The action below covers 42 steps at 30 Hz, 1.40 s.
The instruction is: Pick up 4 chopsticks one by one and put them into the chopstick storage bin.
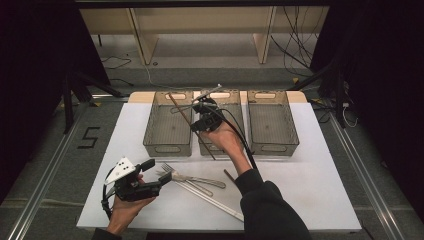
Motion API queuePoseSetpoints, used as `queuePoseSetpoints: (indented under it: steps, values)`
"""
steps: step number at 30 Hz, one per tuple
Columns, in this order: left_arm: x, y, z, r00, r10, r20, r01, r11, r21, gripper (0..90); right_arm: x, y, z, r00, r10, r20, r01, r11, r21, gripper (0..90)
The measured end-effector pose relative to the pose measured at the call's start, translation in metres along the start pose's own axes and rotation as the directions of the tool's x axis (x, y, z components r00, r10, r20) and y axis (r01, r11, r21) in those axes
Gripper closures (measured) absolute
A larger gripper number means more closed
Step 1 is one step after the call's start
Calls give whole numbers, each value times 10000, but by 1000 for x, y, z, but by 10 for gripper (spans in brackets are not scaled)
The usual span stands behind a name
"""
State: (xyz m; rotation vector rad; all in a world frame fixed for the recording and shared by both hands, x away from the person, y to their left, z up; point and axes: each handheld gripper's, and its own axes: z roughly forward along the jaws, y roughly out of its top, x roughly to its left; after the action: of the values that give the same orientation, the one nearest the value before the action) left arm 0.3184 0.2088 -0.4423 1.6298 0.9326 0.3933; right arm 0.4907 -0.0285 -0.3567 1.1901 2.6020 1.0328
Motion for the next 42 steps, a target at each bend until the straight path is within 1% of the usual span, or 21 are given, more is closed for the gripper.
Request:
queuePoseSetpoints:
  steps: [3,6,7,8,9,10,20,25,27,29,34,37,42]
  values:
    - [0,0,0,10000,12,14,-12,10000,9,170,0,5,2,10000,87,-37,-87,9999,-70,854]
    - [0,0,0,10000,36,16,-37,10000,57,170,0,15,7,9998,191,-55,-191,9998,-111,853]
    - [0,0,0,10000,36,16,-37,10000,57,170,0,15,7,9998,191,-55,-191,9998,-111,853]
    - [0,0,0,10000,27,19,-27,10000,35,170,0,20,9,9997,231,-23,-231,9996,-138,853]
    - [0,0,0,10000,27,19,-27,10000,35,170,0,20,9,9997,231,-23,-231,9996,-138,853]
    - [0,0,0,10000,19,19,-19,10000,29,170,1,26,12,9994,327,-64,-328,9993,-188,853]
    - [1,0,-1,10000,-33,41,33,10000,-31,170,-4,46,27,9957,917,-115,-919,9956,-188,853]
    - [1,0,-1,10000,-47,49,48,10000,-55,170,-3,52,36,9944,1051,-107,-1052,9943,-149,853]
    - [1,0,-1,10000,-76,55,76,9999,-65,171,-4,54,39,9919,1256,-178,-1259,9919,-183,853]
    - [1,0,-1,10000,-65,60,65,10000,-68,171,-5,56,41,9905,1356,-248,-1362,9903,-269,853]
    - [1,1,-1,9999,-84,83,85,9999,-58,170,-5,61,45,9885,1508,-141,-1512,9880,-321,853]
    - [1,1,-1,9999,-78,85,79,9999,-62,170,-6,62,47,9881,1535,-95,-1537,9878,-269,852]
    - [0,1,-1,9999,-18,104,18,10000,-50,170,-6,65,50,9868,1618,4,-1617,9863,-330,852]
